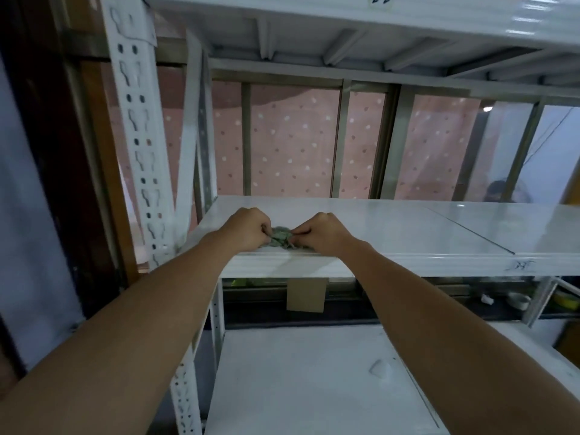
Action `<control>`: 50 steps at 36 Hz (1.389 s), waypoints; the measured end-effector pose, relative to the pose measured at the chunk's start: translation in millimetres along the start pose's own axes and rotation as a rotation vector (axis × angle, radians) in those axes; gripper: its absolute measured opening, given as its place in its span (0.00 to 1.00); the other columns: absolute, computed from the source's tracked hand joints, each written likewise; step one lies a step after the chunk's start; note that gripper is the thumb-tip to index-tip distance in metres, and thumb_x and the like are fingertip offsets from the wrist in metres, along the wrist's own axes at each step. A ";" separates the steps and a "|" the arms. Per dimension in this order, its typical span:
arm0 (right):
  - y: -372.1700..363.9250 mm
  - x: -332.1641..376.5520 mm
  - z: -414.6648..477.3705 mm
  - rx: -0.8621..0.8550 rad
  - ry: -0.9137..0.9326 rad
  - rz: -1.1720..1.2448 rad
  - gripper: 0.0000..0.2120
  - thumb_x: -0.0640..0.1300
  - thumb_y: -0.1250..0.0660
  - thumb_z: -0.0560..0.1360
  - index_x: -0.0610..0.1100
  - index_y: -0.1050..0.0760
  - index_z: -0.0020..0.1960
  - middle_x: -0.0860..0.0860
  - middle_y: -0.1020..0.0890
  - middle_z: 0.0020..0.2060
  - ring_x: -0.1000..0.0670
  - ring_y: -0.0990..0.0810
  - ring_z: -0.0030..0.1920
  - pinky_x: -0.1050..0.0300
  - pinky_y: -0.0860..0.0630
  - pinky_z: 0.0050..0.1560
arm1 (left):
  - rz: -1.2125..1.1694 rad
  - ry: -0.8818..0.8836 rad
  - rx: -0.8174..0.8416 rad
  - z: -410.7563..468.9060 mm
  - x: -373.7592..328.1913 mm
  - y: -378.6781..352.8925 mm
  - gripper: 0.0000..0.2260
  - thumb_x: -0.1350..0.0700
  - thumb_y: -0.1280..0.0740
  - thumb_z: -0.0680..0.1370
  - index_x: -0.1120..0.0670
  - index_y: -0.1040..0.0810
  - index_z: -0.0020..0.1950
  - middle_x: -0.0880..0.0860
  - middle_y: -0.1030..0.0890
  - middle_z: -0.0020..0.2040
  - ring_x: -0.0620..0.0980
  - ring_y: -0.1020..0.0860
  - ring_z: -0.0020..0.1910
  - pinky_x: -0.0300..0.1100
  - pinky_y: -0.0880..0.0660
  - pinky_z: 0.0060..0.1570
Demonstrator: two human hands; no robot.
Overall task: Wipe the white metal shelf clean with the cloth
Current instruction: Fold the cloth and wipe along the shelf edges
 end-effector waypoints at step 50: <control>-61.5 -21.2 194.9 0.049 0.082 -0.099 0.10 0.51 0.32 0.76 0.53 0.16 0.55 0.50 0.14 0.51 0.48 0.19 0.53 0.55 0.23 0.56 | 0.006 0.175 -0.127 149.6 116.6 8.1 0.07 0.64 0.26 0.75 0.59 0.13 0.52 0.58 0.15 0.57 0.59 0.19 0.59 0.44 0.24 0.63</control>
Point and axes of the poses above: each hand's wrist, its own z-axis towards the middle knuckle, its own y-axis out of the back of the hand, x = y × z, the point moved 10 cm from there along z, towards the middle knuckle
